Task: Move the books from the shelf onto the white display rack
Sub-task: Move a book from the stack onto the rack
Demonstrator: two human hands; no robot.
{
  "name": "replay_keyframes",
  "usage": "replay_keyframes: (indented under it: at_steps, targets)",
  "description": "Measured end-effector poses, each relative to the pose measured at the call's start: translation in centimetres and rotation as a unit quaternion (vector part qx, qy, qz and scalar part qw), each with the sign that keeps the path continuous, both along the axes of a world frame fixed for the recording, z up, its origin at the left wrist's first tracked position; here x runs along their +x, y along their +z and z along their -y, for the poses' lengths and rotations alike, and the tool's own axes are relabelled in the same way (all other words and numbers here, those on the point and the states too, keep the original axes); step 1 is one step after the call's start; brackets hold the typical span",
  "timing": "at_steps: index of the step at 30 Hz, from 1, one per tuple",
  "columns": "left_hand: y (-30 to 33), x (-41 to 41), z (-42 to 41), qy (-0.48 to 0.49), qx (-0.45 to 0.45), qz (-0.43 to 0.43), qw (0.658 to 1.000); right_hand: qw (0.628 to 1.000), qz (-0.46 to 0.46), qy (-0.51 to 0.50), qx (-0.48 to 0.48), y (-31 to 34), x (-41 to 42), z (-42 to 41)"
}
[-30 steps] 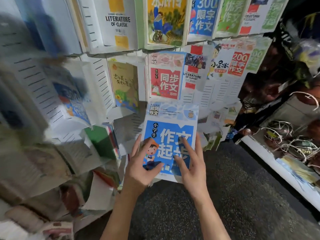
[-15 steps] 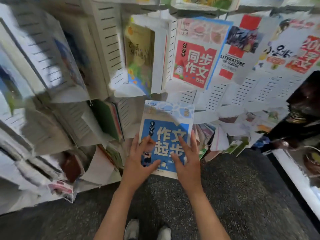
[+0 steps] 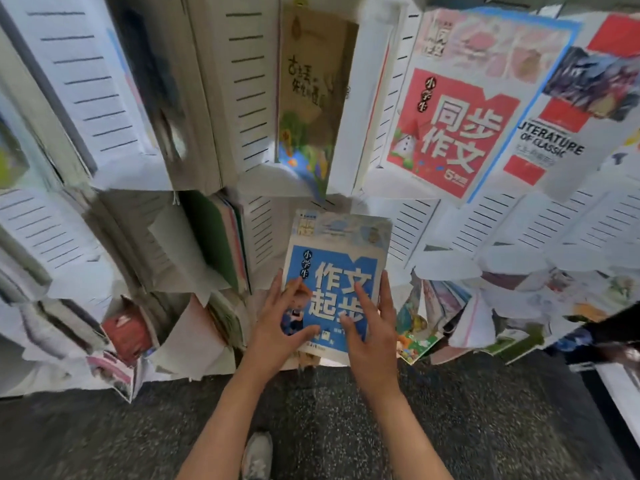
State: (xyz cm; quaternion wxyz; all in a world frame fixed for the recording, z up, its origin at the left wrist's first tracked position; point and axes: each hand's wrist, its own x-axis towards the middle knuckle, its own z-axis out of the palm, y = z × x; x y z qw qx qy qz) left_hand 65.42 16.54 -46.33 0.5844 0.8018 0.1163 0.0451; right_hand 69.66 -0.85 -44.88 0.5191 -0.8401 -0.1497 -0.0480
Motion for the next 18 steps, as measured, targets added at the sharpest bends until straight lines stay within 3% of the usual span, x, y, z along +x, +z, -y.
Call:
replay_keyframes:
  at_steps: [7, 13, 18]
  targets:
    - [-2.6, 4.0, -2.9, 0.006, -0.026, 0.001, 1.000, 0.992, 0.111, -0.016, -0.059, -3.5, 3.4, -3.1]
    - [-3.8, 6.7, -4.3, 0.001, -0.084, 0.008, 0.996, 0.985, 0.146, -0.054, -0.076, -5.0, 5.4, -5.0]
    - [-4.0, 8.2, -4.4, 0.024, -0.060, 0.012, 0.998, 0.978, 0.175, -0.069, -0.092, -5.4, 6.2, -6.3]
